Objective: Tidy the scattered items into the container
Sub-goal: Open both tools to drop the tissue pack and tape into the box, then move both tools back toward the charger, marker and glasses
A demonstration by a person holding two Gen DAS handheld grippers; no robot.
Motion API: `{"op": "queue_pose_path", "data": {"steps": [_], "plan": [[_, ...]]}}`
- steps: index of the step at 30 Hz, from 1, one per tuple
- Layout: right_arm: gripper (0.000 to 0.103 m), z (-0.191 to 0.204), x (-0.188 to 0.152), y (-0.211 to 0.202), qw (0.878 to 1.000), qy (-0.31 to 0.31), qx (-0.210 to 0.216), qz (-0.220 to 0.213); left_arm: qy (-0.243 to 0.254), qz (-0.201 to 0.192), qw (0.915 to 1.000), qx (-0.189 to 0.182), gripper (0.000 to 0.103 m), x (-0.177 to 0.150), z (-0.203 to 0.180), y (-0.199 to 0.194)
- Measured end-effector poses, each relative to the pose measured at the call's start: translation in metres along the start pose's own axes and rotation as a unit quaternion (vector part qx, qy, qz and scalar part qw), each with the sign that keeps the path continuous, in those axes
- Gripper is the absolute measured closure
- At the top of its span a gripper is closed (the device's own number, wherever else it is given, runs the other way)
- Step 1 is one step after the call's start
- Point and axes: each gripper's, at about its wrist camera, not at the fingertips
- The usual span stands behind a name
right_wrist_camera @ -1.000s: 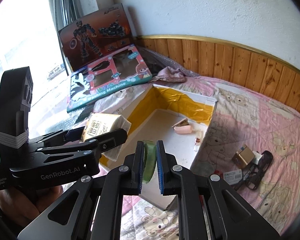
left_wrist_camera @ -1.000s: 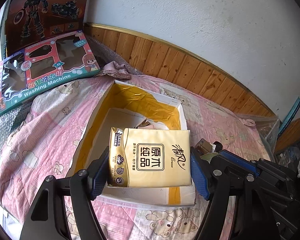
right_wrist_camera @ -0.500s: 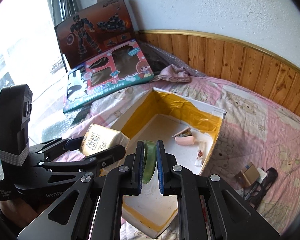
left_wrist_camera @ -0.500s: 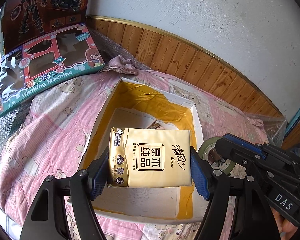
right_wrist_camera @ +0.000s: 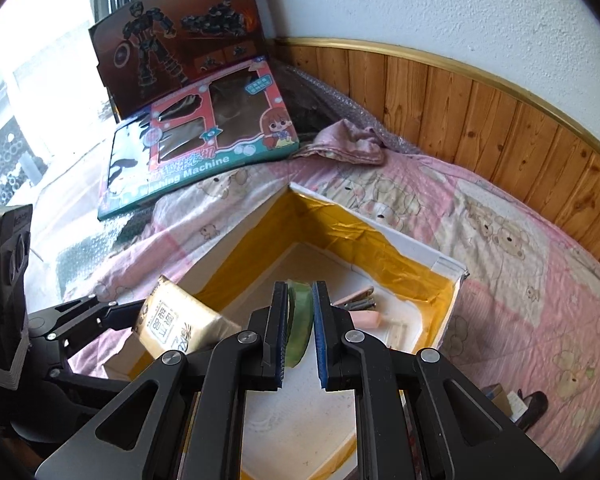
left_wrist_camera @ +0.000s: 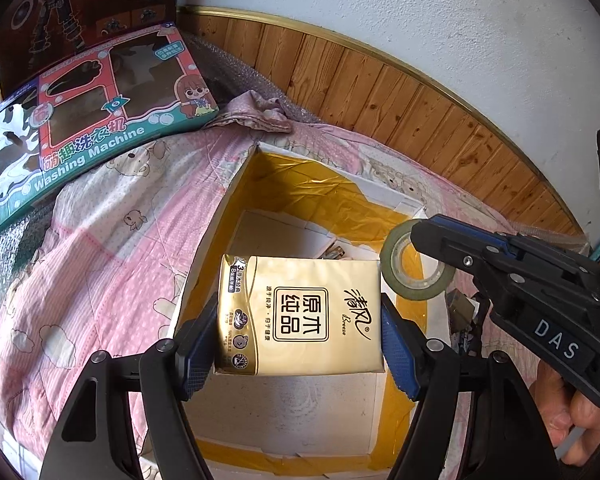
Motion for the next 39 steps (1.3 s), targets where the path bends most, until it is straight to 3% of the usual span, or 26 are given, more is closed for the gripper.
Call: {"op": "queue_pose_path", "data": {"steps": [6, 13, 17, 22, 31, 39], "plan": [[0.091, -0.007, 0.029, 0.032, 1.000, -0.008, 0.005, 0.028, 0.002, 0.024, 0.9997, 0.003, 0.030, 0.008, 0.001, 0.018], [0.088, -0.007, 0.053, 0.068, 0.999, -0.024, 0.004, 0.049, -0.005, 0.027, 0.9995, 0.018, 0.029, 0.025, 0.004, 0.031], [0.076, -0.017, 0.056, 0.077, 0.999, -0.011, 0.015, 0.049, -0.012, 0.030, 0.9991, 0.027, 0.027, 0.033, 0.007, 0.038], [0.076, -0.031, 0.045, 0.066, 0.999, 0.017, 0.036, 0.035, -0.027, 0.027, 0.9991, 0.019, 0.025, 0.033, 0.017, 0.037], [0.076, -0.053, -0.020, 0.010, 0.994, 0.081, 0.062, -0.025, -0.042, 0.014, 0.9988, 0.022, 0.025, 0.017, 0.023, 0.017], [0.075, -0.042, -0.101, -0.015, 0.988, 0.117, 0.096, -0.037, -0.024, 0.022, 0.9992, 0.024, 0.025, -0.014, 0.001, 0.010]]}}
Point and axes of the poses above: each gripper's, at about its wrist camera, not at the fingertips, and y roughly the way its jaws point, z to its left, x to its top, and after that the axes turned 15 degrees about z, right-handed
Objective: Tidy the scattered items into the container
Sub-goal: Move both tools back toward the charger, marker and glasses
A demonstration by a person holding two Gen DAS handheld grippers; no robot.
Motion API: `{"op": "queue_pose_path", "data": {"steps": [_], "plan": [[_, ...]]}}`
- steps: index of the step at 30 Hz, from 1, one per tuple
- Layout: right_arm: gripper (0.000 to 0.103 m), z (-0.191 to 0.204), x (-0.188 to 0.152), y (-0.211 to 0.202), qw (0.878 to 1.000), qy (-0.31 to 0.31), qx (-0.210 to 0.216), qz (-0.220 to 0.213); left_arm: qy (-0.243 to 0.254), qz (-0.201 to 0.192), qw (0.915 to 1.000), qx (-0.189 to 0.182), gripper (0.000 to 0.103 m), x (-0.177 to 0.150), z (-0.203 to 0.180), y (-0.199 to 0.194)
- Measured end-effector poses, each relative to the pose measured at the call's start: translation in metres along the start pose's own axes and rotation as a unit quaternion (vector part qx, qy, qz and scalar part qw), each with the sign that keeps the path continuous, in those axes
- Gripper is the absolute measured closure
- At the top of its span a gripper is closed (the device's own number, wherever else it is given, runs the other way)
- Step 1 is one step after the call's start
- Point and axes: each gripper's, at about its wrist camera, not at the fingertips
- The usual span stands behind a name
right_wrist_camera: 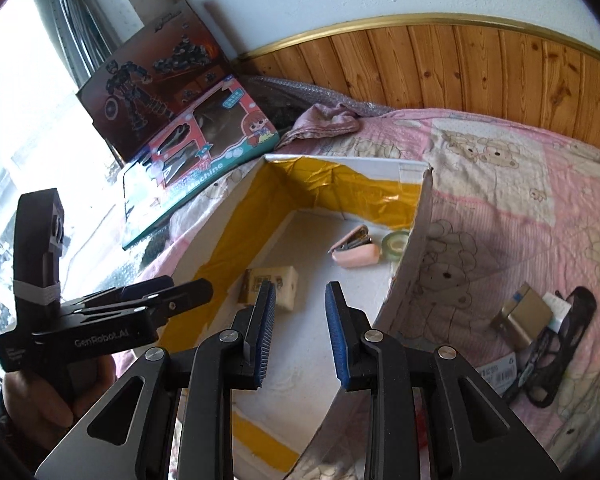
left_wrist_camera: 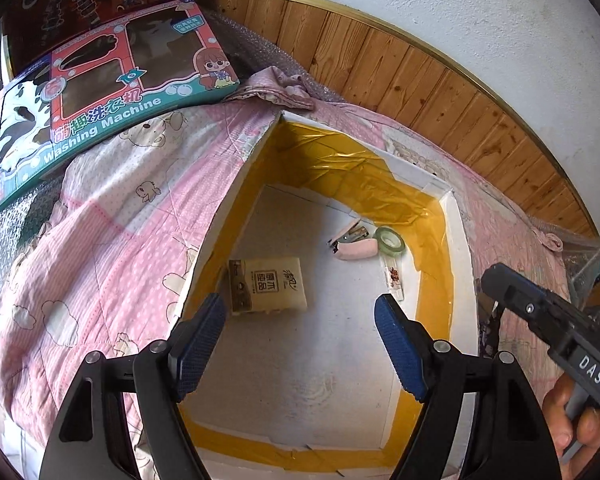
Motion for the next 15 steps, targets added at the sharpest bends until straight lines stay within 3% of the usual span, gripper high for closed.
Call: {"op": "queue_pose_path", "data": {"steps": [15], "plan": [[0.074, 0.016, -0.072, -0.039, 0.998, 0.023, 0.049, -0.028, 0.042, -0.027, 0.9987, 0.011, 0.025, -0.059, -0.045, -0.048]]}}
Point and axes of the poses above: each gripper's, at about its wrist camera, not at the fingertips, and y roughly the way its jaws point, z to its left, x to its top, and after that the axes turned 15 degrees about z, right-handed
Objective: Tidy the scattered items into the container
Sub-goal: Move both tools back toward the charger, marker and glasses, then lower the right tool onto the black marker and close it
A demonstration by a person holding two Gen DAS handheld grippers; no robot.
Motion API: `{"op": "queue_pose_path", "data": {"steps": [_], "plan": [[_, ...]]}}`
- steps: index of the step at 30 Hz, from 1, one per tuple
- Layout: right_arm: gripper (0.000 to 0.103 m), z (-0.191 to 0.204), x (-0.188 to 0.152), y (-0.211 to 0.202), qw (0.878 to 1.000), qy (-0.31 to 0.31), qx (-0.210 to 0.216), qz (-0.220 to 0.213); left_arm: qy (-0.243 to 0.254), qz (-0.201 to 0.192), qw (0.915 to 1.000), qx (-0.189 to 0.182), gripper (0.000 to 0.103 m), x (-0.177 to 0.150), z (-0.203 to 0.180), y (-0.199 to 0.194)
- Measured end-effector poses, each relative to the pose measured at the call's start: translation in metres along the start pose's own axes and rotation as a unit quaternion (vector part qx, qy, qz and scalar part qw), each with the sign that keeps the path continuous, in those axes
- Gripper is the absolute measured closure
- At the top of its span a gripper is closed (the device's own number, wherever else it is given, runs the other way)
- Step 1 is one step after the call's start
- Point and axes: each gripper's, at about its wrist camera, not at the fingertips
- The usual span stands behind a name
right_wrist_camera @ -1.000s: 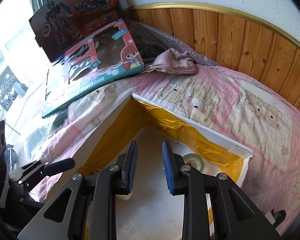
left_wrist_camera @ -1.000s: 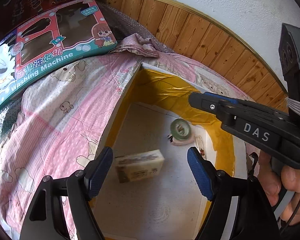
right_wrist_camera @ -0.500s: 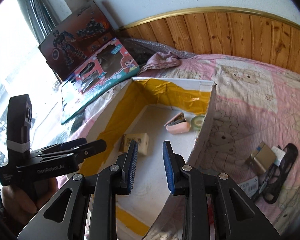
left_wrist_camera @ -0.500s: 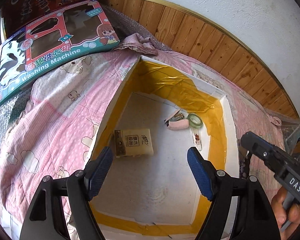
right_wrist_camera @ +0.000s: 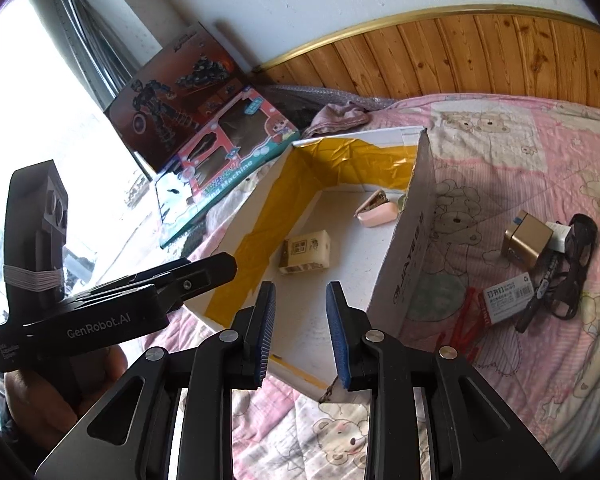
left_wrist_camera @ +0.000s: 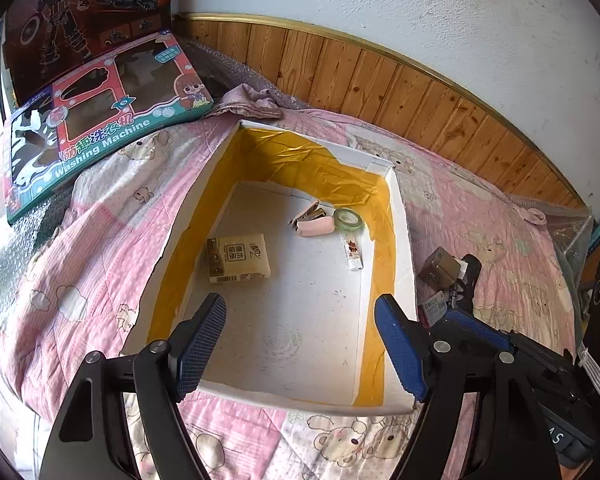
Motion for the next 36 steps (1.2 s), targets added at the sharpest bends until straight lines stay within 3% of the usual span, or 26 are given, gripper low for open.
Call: {"op": "queue_pose_path", "data": {"steps": [11, 20, 28, 36], "plan": [[0.074, -0.004, -0.043, -0.035, 1.000, 0.014, 0.006, -0.023, 0.047, -0.023, 0.9985, 0.016, 0.025, -0.040, -0.039, -0.028], [0.074, -0.051, -0.084, -0.050, 0.996, 0.079, 0.005, -0.026, 0.089, -0.016, 0.9959, -0.007, 0.025, -0.064, -0.080, -0.022], [0.074, -0.106, -0.111, -0.062, 0.989, 0.146, -0.005, -0.032, 0.141, 0.012, 0.9897, -0.023, 0.025, -0.076, -0.129, 0.006], [0.069, -0.167, -0.110, -0.060, 0.976, 0.217, -0.003, -0.032, 0.187, 0.044, 0.9812, -0.021, 0.025, -0.066, -0.174, 0.055]]}}
Point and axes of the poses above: each gripper's, at about its wrist camera, not at the fingertips, and y roughly the way its jaws point, z to its left, x to its top, and after that the axes turned 15 degrees about z, right-handed
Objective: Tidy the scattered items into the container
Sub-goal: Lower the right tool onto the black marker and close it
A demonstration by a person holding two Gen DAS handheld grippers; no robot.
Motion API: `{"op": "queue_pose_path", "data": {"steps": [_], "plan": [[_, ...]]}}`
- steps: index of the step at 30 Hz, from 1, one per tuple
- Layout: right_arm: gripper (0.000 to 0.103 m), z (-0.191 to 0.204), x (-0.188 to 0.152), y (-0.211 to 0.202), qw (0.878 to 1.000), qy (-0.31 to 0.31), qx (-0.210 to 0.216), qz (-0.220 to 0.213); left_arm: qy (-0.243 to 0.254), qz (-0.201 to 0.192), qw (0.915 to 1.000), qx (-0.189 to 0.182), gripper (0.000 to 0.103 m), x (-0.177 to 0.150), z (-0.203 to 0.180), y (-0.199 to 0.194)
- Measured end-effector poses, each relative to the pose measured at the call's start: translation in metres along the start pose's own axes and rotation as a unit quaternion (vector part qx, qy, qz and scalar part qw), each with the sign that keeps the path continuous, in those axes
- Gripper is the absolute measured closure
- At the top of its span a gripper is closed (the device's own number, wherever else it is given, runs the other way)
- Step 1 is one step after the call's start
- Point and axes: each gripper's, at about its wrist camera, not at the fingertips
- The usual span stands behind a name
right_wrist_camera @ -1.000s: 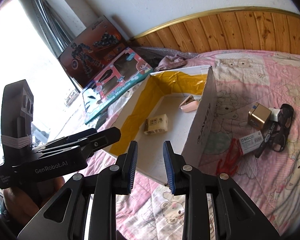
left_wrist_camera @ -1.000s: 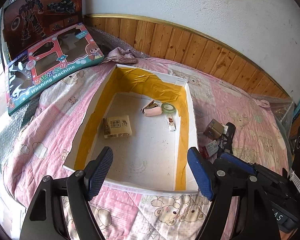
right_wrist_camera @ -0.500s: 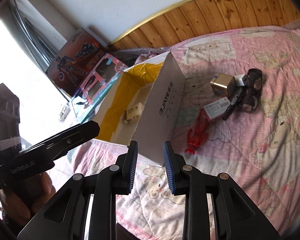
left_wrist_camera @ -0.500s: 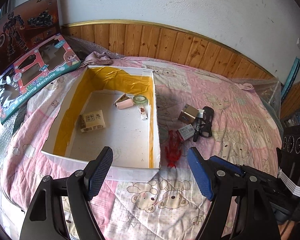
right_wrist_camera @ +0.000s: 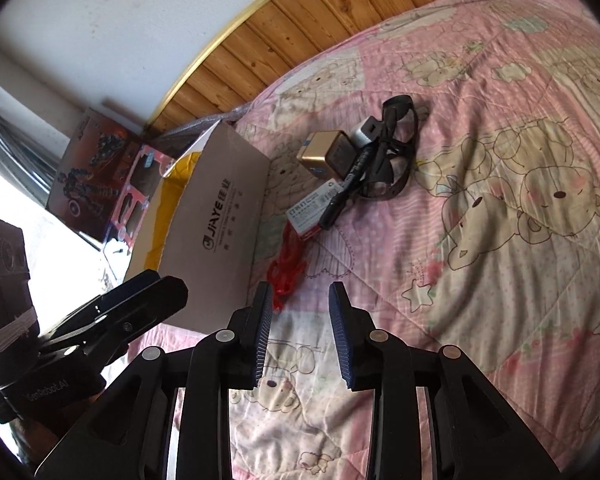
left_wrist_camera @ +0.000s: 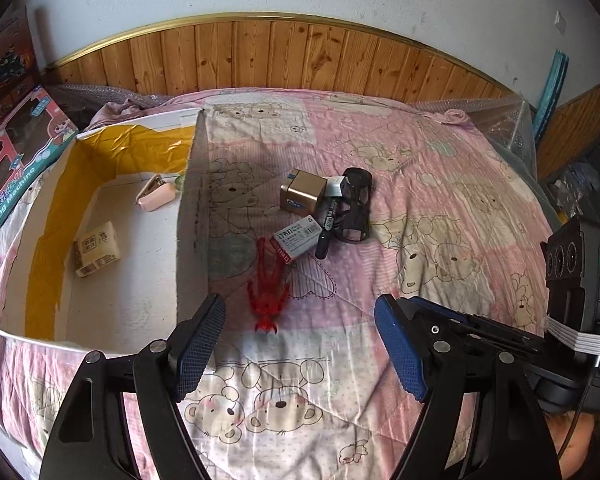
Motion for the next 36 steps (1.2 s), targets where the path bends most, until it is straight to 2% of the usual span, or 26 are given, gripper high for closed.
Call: {"op": "queue_pose_path", "data": {"steps": [6, 10, 13, 17, 20, 23, 31, 32, 34, 36], "plan": [[0.065, -0.025, 0.040, 0.015, 0.999, 0.043, 0.029, 0.014, 0.011, 0.025, 0.9993, 0.026, 0.025, 0.035, -0.009, 0.050], [0.063, -0.038, 0.076, 0.042, 0.995, 0.070, 0.062, 0.045, -0.009, 0.045, 0.9984, 0.034, 0.025, 0.052, 0.001, 0.080], [0.062, -0.045, 0.101, 0.072, 0.992, 0.082, 0.058, 0.076, -0.020, 0.051, 0.9981, 0.029, 0.025, 0.055, 0.006, 0.092], [0.065, -0.050, 0.122, 0.106, 0.990, 0.081, 0.059, 0.101, -0.011, 0.053, 0.9975, 0.045, 0.025, 0.061, 0.007, 0.106], [0.079, -0.047, 0.131, 0.119, 0.992, 0.059, 0.028, 0.110, -0.011, 0.060, 0.9973, 0.040, 0.025, 0.068, 0.011, 0.118], [0.086, -0.054, 0.132, 0.110, 0.994, 0.050, 0.006, 0.102, -0.009, 0.064, 0.9973, 0.036, 0.025, 0.079, 0.012, 0.130], [0.087, -0.087, 0.133, 0.072, 0.993, 0.013, -0.075, 0.093, 0.020, 0.080, 0.9962, 0.026, 0.026, 0.101, 0.000, 0.166], [0.086, -0.087, 0.133, 0.072, 0.992, 0.005, -0.079, 0.098, 0.026, 0.088, 0.9955, 0.021, 0.027, 0.101, -0.002, 0.171], [0.085, -0.081, 0.132, 0.074, 0.989, -0.021, -0.098, 0.105, 0.040, 0.097, 0.9944, 0.012, 0.046, 0.099, -0.007, 0.177], [0.084, -0.075, 0.133, 0.080, 0.988, -0.038, -0.108, 0.107, 0.047, 0.089, 0.9949, 0.007, 0.050, 0.097, -0.009, 0.175]]}}
Point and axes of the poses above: each gripper's, at about its wrist camera, not at the fingertips, and y roughly the way its jaws point, z to its left, x to its top, and after that the axes turned 15 degrees about z, right-handed
